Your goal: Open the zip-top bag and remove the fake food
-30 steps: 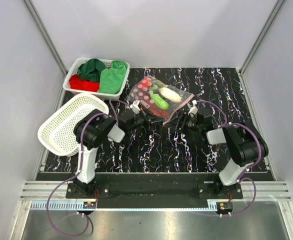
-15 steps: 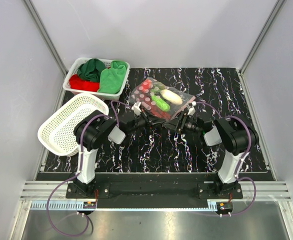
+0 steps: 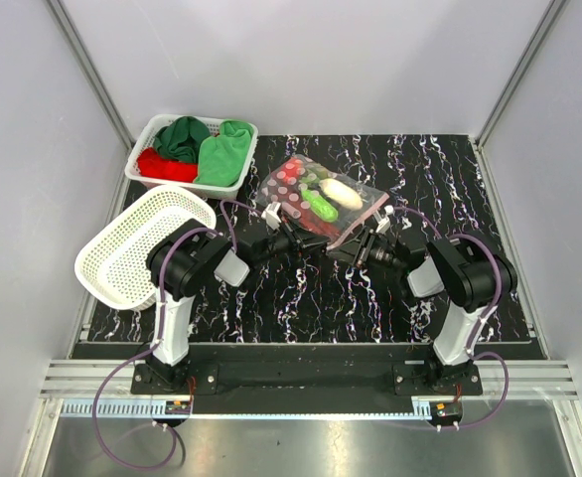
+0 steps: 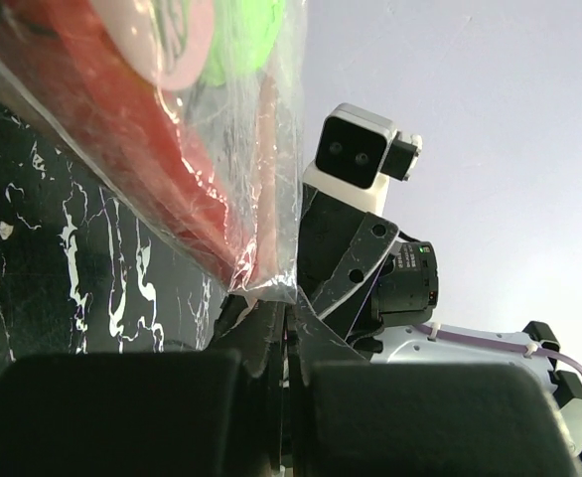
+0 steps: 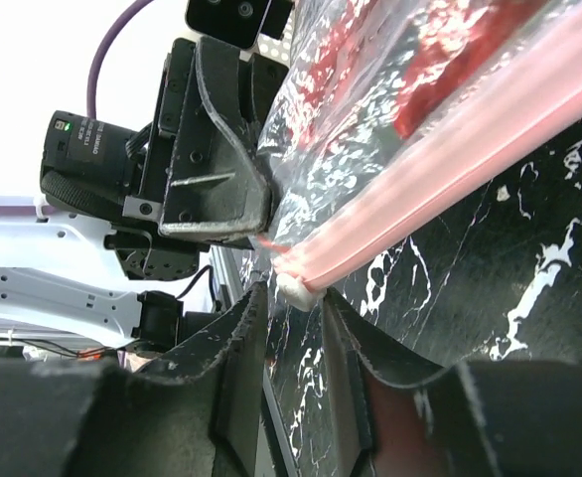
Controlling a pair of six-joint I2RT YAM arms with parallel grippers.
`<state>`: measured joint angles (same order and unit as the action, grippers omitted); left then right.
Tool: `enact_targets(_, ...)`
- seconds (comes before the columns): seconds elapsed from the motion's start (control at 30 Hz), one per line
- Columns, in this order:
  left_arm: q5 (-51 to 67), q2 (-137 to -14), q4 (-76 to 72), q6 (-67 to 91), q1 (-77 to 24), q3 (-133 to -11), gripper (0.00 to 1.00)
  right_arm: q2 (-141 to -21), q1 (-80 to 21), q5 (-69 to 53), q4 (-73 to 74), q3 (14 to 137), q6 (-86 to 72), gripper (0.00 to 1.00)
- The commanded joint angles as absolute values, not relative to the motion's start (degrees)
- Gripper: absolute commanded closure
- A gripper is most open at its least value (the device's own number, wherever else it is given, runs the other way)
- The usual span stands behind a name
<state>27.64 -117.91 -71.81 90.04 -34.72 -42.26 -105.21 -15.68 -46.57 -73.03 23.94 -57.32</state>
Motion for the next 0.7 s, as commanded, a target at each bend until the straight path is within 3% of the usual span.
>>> enact_targets(0.0,27.6,-115.8,-78.2,89.6,-35.2,-42.5,1.0,-102.0,-15.6,-46.9,-79.9,22.9,-57.1,0.64)
enact_targets(0.1,27.7,-115.6,-77.3,89.1,-35.2,-42.3,1.0,-101.2,-15.6,-46.9,-79.6,22.9,-56.9,0.64)
enact_targets(0.17,27.6,-115.4,-77.1,88.7,-35.2,-42.1,0.94,-100.7,-15.6,-47.0,-79.5,22.8,-56.9,0.64)
enact_targets(0.2,27.6,-115.0,-76.8,88.4,-35.2,-42.0,0.84,-100.6,-15.6,-46.9,-79.5,22.8,-56.9,0.64)
enact_targets(0.27,27.7,-114.3,-75.7,87.1,-35.3,-41.9,0.73,-100.5,-15.4,-46.8,-78.8,22.9,-56.7,0.63)
enact_targets(0.3,27.8,-113.3,-73.8,86.5,-35.4,-41.8,0.61,-100.6,-15.2,-46.8,-78.1,22.9,-56.7,0.62)
enact_targets(0.37,27.7,-112.2,-71.7,84.4,-35.8,-41.9,0.55,-100.9,-15.0,-46.9,-78.3,22.9,-57.0,0.61)
enact_targets(0.47,27.7,-111.2,-67.4,82.3,-36.3,-43.0,0.56,-101.9,-14.9,-46.8,-79.5,22.9,-57.8,0.61)
enact_targets(0.67,27.7,-112.0,-65.5,81.9,-37.2,-43.9,0.73,-102.8,-13.7,-46.5,-79.6,22.9,-59.1,0.59)
